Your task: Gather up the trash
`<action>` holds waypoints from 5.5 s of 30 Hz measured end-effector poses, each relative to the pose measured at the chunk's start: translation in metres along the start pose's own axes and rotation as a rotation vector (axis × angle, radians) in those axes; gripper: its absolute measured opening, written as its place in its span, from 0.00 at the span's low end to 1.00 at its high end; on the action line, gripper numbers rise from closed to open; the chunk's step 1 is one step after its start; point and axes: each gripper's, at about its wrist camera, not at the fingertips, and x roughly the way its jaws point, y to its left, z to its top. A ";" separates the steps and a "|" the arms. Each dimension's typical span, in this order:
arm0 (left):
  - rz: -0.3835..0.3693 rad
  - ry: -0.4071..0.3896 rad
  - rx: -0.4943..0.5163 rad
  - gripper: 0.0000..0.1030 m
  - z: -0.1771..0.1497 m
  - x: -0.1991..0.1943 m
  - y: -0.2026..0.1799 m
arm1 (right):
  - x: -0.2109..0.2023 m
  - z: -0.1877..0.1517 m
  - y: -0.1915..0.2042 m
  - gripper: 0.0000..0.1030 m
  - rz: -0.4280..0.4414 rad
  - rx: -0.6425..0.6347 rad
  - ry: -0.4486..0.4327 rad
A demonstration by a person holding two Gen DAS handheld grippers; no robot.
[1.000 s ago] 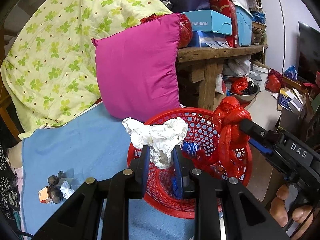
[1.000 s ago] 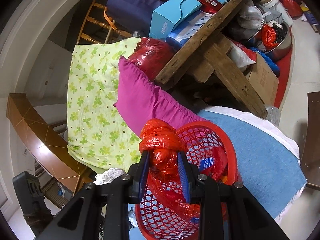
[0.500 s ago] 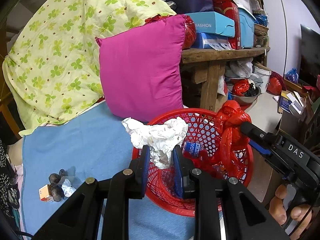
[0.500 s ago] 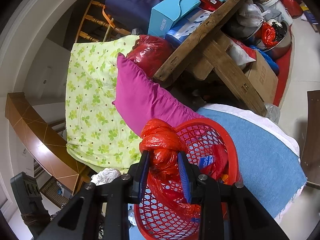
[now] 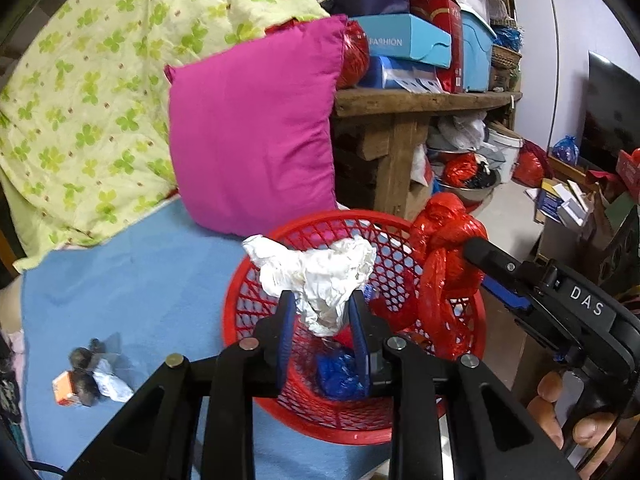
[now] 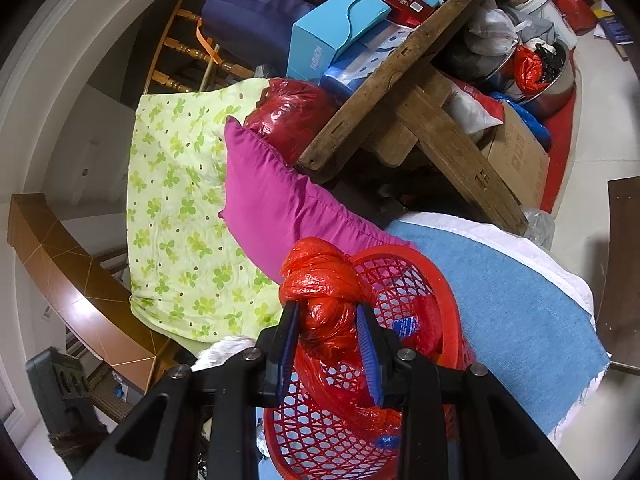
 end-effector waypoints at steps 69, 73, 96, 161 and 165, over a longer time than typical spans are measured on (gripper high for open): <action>0.063 0.153 -0.085 0.69 -0.179 0.016 0.437 | 0.317 -0.329 0.188 0.45 0.007 -0.941 0.723; -0.042 0.178 -0.053 0.70 -0.174 0.038 0.446 | 0.316 -0.326 0.190 0.45 0.032 -0.914 0.744; -0.098 0.204 0.020 0.74 -0.199 0.031 0.424 | 0.323 -0.341 0.186 0.31 0.080 -0.867 0.856; 0.023 0.214 -0.187 0.65 -0.203 0.041 0.424 | 0.274 -0.318 0.156 0.26 0.013 -0.816 0.965; 0.045 0.207 -0.209 0.59 -0.205 0.034 0.421 | 0.266 -0.317 0.160 0.26 0.037 -0.809 0.958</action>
